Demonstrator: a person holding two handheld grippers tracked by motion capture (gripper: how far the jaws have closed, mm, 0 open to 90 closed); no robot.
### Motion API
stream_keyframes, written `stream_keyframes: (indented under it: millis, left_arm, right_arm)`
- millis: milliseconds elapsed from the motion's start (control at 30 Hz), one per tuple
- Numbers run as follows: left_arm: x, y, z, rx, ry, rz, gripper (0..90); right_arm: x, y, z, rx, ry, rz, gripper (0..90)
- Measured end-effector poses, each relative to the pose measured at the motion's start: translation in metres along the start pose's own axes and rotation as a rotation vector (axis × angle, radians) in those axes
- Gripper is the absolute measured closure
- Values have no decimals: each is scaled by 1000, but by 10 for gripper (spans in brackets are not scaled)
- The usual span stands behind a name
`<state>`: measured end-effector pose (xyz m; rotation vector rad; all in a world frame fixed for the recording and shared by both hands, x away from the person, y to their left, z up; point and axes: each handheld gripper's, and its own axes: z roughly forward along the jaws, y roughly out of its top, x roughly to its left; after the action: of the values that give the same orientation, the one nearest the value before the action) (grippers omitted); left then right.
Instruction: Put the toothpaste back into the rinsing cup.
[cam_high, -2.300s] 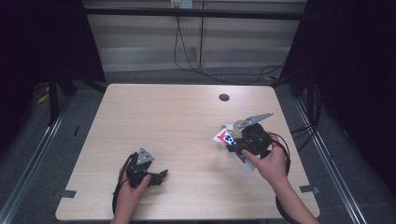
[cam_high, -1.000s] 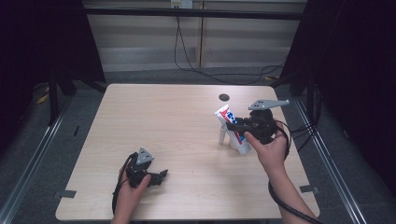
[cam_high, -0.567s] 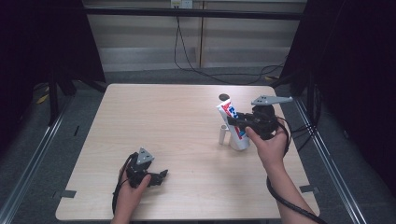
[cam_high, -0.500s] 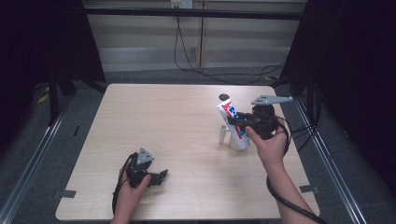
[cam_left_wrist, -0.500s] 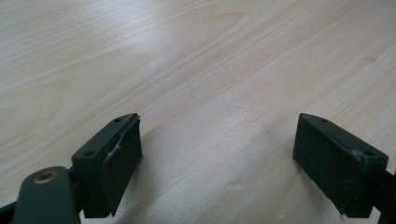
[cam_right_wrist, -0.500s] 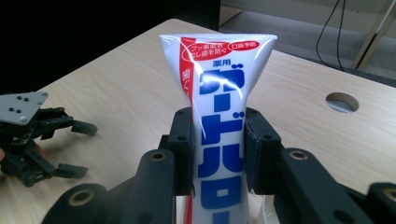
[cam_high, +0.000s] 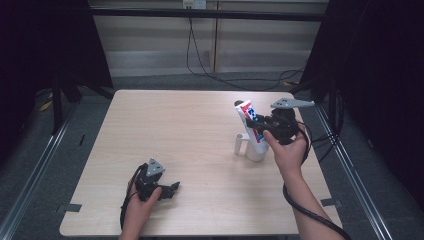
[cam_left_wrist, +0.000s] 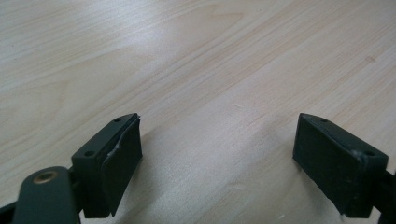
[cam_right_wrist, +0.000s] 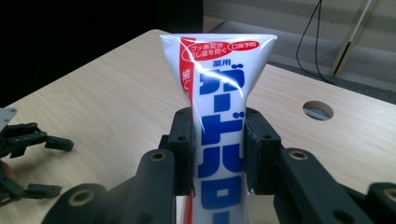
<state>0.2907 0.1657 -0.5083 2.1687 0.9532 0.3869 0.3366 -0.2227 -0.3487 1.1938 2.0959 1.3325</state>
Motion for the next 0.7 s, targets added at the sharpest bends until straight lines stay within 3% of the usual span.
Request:
stream_keyframes:
  millis: [700]
  left_arm:
    - [0, 0, 0, 2, -2, 1, 154]
  right_arm:
    - [-10, 8, 7, -68, -57, 18, 680]
